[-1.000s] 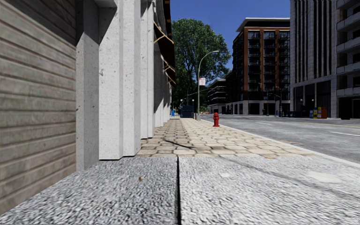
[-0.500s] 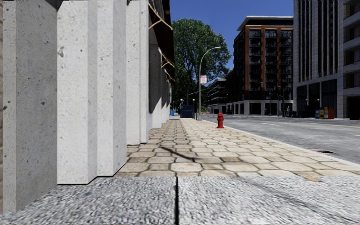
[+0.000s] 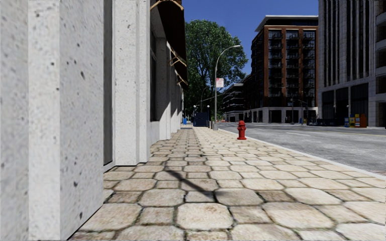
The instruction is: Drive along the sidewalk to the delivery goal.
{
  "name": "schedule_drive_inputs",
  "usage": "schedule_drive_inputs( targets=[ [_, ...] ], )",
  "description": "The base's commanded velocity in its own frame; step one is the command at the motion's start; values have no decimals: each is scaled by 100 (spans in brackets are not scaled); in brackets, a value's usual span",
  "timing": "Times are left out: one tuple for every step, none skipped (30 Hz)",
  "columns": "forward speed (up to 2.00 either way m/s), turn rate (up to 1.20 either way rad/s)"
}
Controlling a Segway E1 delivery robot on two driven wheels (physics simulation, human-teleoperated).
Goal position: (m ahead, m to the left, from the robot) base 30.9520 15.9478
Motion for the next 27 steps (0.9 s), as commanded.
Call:
schedule_drive_inputs(
  targets=[
    [200,0],
    [200,0],
    [200,0],
    [200,0],
    [200,0],
    [200,0],
    [200,0],
    [200,0],
    [200,0],
    [200,0],
    [200,0],
    [200,0],
    [200,0],
    [200,0],
    [200,0],
    [200,0],
    [200,0],
    [200,0],
    [200,0],
    [200,0],
    [200,0],
    [200,0],
    [200,0],
    [200,0],
    [200,0],
    [200,0],
    [200,0]
  ],
)
